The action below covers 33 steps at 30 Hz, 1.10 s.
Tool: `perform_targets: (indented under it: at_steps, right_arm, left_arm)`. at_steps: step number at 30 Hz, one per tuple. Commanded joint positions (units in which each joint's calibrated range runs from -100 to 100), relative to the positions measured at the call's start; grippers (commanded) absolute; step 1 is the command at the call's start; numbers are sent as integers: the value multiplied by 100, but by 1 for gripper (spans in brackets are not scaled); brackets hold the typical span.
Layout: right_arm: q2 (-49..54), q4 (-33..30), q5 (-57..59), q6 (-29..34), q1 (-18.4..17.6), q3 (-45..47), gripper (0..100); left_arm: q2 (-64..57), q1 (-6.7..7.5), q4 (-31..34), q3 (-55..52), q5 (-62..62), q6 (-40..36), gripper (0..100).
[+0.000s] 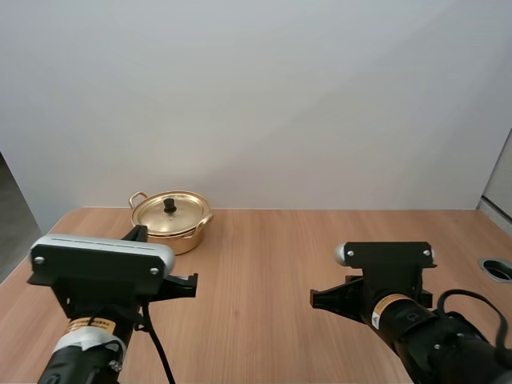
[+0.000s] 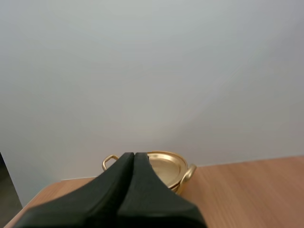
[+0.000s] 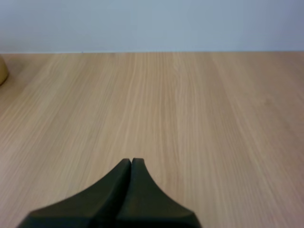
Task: Open the pot, put the car inside, and close it
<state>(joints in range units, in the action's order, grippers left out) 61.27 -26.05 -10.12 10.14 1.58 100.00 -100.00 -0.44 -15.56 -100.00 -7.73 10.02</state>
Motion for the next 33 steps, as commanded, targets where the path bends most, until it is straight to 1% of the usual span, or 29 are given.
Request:
perform_targets:
  at_steps: [1,3,4,7,11,17,21,28,31,32,33]
  right_arm:
    - [1570,213,860,52,86,0,0]
    - [1900,473,1330,60,140,0,0]
    - [2102,624,1649,60,147,0,0]
    - [2690,1106,2370,60,147,0,0]
    - [3225,1497,2839,1,147,0,0]
    - [3694,1732,3802,-343,147,0,0]
    - [3846,1760,4051,-676,147,0,0]
    - [3846,1747,3955,-724,147,0,0]
    - [3846,1285,3506,-1057,147,0,0]
    - [3846,1125,3694,-1149,147,0,0]
    - [3846,1018,4174,-1173,147,0,0]
  left_arm:
    - [0,-1,776,0,-2220,-1074,0]
    - [0,-1,1176,0,-2220,-1677,0]
    - [0,-1,1325,0,-2220,-1837,0]
    - [0,-1,1343,0,-2220,-1858,0]
    - [0,-1,1343,0,-2220,-1858,0]
    - [0,-1,1343,0,-1957,-1856,0]
    - [0,-1,1343,0,-1957,-1856,0]
    - [0,-1,1343,0,-1957,-1856,0]
    - [0,-1,1343,0,-1957,-1856,0]
    - [0,-1,1343,0,-1957,-1856,0]
    - [0,-1,1343,0,-1957,-1856,0]
